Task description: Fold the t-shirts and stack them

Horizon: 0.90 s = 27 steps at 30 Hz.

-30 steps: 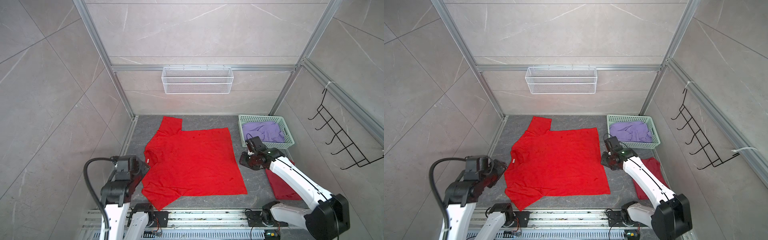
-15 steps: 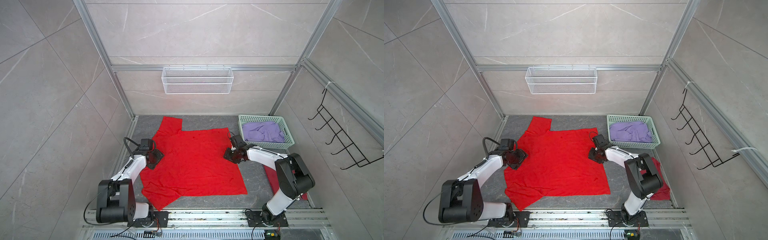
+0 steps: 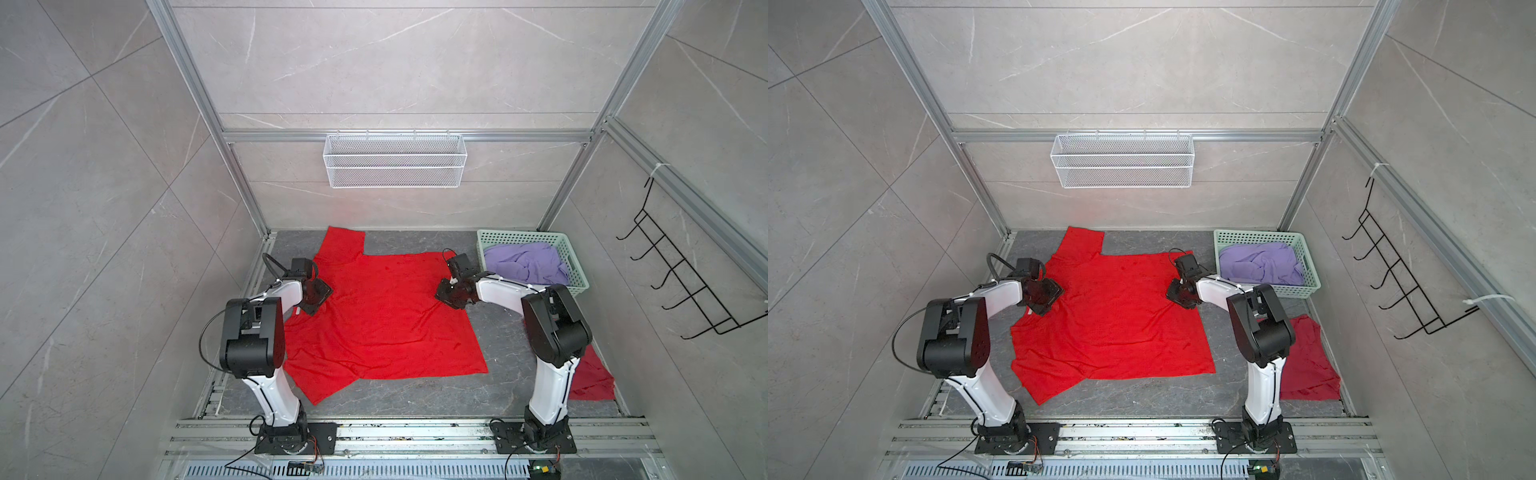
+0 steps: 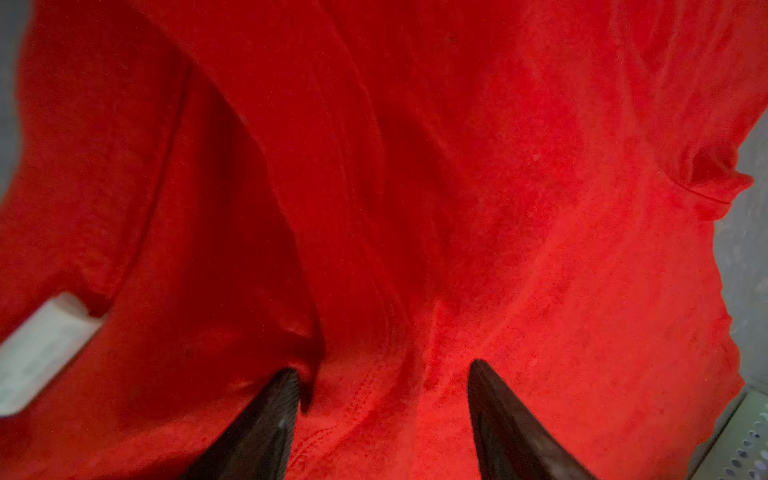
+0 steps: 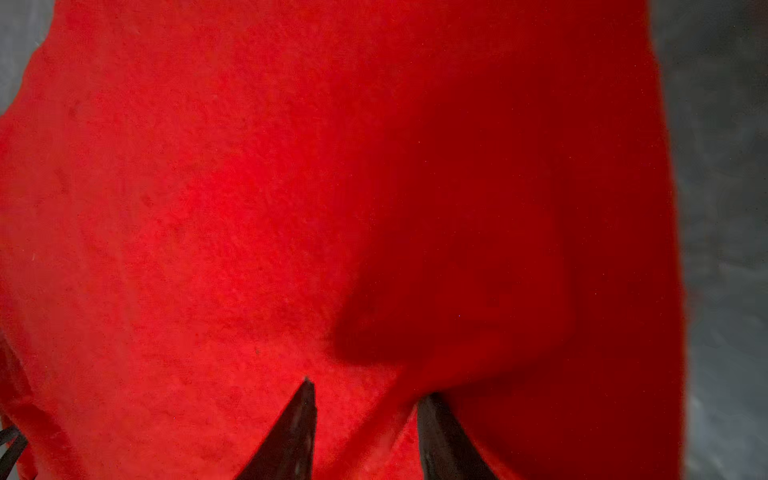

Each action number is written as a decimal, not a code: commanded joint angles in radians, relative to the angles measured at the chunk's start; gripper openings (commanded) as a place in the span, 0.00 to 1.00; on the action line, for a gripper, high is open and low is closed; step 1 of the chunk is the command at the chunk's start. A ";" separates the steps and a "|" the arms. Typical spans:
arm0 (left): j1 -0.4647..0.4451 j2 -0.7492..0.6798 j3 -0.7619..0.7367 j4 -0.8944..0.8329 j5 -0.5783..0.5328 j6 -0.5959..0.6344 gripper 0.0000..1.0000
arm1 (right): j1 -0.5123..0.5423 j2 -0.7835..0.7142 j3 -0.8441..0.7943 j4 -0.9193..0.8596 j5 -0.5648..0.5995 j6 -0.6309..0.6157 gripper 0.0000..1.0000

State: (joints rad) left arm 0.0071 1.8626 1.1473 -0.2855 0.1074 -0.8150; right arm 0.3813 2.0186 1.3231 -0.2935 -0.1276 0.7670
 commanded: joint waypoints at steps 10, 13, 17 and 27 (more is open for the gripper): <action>0.061 0.024 0.279 -0.063 0.062 0.243 0.67 | -0.063 0.138 0.299 -0.090 -0.066 -0.121 0.43; 0.061 -0.139 0.267 -0.111 0.047 0.310 0.67 | -0.063 0.040 0.273 -0.085 -0.083 -0.183 0.44; 0.061 -0.325 0.218 -0.287 -0.022 0.298 0.67 | -0.062 -0.107 0.185 -0.083 -0.095 -0.198 0.46; 0.021 -0.842 -0.270 -0.518 -0.042 0.073 0.55 | -0.060 -0.457 -0.161 -0.074 -0.132 -0.126 0.48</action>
State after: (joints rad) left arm 0.0475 1.0946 0.9600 -0.6392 0.0826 -0.6613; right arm 0.3157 1.6119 1.2407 -0.3428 -0.2379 0.6197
